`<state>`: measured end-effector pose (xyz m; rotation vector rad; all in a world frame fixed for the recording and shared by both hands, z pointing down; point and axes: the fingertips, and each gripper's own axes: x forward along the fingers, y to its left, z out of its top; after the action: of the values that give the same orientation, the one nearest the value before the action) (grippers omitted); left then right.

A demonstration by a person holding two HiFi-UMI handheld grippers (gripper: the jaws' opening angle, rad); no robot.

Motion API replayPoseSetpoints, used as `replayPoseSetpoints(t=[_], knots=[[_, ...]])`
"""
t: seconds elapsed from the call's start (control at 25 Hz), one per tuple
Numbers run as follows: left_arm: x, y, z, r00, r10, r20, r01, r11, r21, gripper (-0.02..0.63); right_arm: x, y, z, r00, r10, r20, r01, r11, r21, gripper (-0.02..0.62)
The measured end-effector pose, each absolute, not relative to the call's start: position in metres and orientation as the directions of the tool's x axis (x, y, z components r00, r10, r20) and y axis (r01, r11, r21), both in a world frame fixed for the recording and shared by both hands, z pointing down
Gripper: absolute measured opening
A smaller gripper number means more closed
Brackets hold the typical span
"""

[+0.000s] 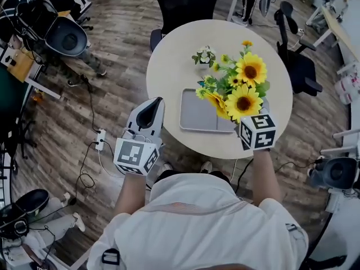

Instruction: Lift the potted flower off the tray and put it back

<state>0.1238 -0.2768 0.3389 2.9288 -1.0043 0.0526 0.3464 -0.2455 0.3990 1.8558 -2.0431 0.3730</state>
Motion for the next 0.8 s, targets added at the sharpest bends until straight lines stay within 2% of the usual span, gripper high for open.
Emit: replayPoseSetpoints(t=[0.16,0.44,0.8], knots=[[0.147,-0.261,0.329,0.822,-0.569,0.024,-0.569,-0.822,0.024,0.006,0.362,-0.207,0.359,-0.048,-0.921,0.386,-0.997,0.067,0.036,0.479],[0.149,-0.278,0.331,0.849,-0.528,0.008,-0.528,-0.849,0.035,0.006,0.352,-0.204,0.342,-0.031,-0.931,0.364,-0.998,0.048,0.038,0.479],[0.148,-0.265,0.327,0.833,-0.554,0.014,-0.554,-0.832,0.037,0.006,0.354,-0.206,0.348,-0.075,-0.929,0.363,-0.996,0.09,0.025,0.479]])
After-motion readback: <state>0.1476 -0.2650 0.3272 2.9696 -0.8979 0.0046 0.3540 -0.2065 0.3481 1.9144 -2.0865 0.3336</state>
